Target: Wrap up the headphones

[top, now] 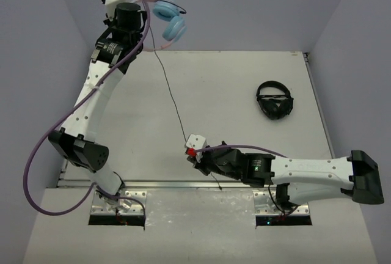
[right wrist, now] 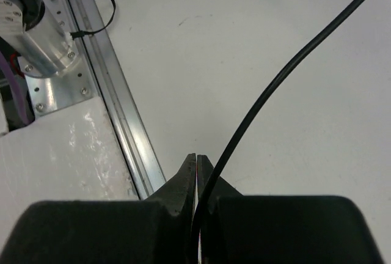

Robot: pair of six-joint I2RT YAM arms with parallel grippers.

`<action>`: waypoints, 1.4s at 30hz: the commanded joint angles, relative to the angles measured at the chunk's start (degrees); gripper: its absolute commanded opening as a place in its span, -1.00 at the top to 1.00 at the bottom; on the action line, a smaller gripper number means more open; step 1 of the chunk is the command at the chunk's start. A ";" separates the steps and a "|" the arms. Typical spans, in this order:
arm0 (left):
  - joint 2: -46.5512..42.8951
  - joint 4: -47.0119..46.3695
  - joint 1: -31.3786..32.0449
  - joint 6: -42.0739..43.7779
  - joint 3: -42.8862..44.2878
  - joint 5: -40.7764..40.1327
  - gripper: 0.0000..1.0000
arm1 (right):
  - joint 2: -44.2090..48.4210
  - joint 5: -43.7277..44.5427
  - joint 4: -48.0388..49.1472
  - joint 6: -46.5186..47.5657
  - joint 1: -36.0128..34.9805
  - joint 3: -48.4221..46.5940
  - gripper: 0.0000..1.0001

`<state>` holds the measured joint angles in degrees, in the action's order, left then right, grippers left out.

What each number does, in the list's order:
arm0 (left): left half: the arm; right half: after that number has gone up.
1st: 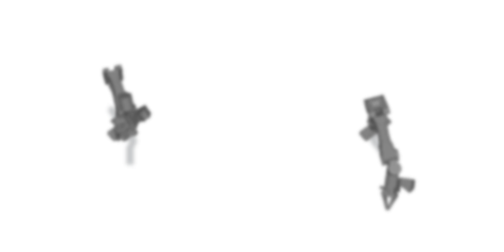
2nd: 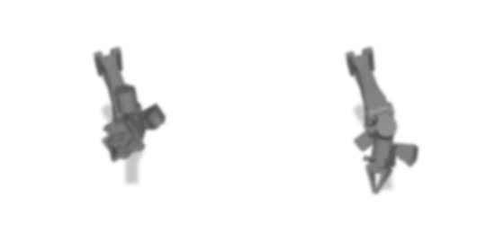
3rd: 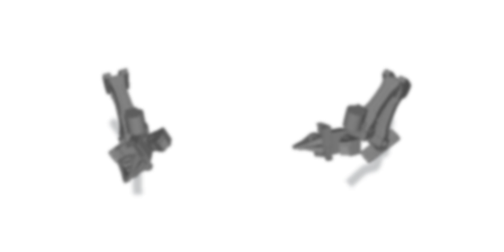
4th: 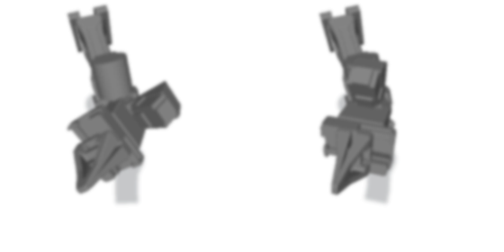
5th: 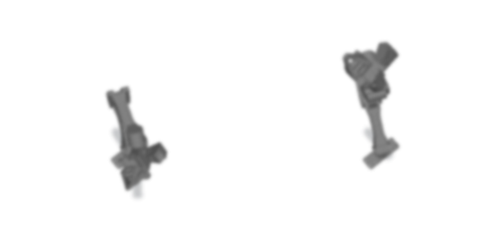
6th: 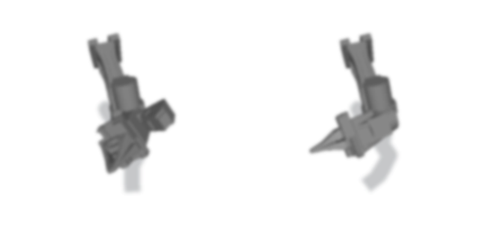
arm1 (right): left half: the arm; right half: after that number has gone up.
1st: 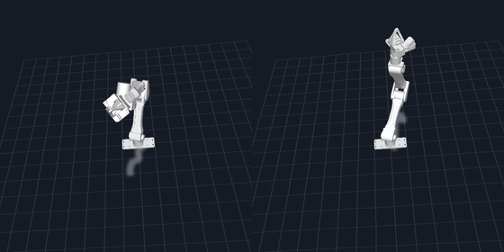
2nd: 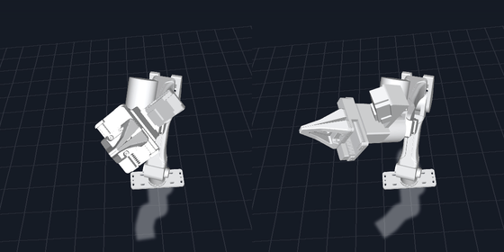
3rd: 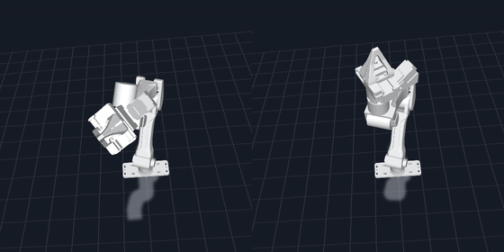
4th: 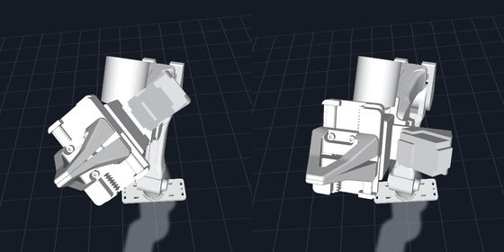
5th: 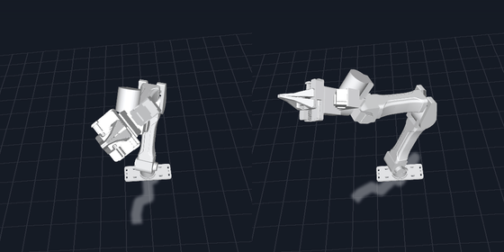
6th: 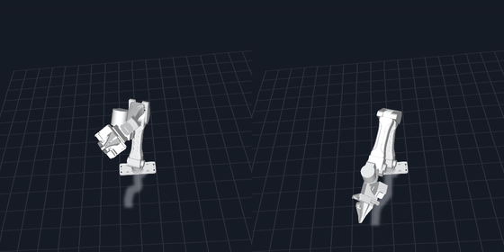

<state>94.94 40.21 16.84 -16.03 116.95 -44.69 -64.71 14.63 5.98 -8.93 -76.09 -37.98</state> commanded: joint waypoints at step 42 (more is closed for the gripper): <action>-34.55 -32.20 27.72 19.46 -62.28 18.93 0.99 | -15.81 2.85 -35.52 27.38 29.42 -67.41 0.97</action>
<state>60.18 10.50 44.56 5.74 50.09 -23.59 -81.76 17.98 -31.62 18.35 -47.37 -103.11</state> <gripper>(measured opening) 0.109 0.013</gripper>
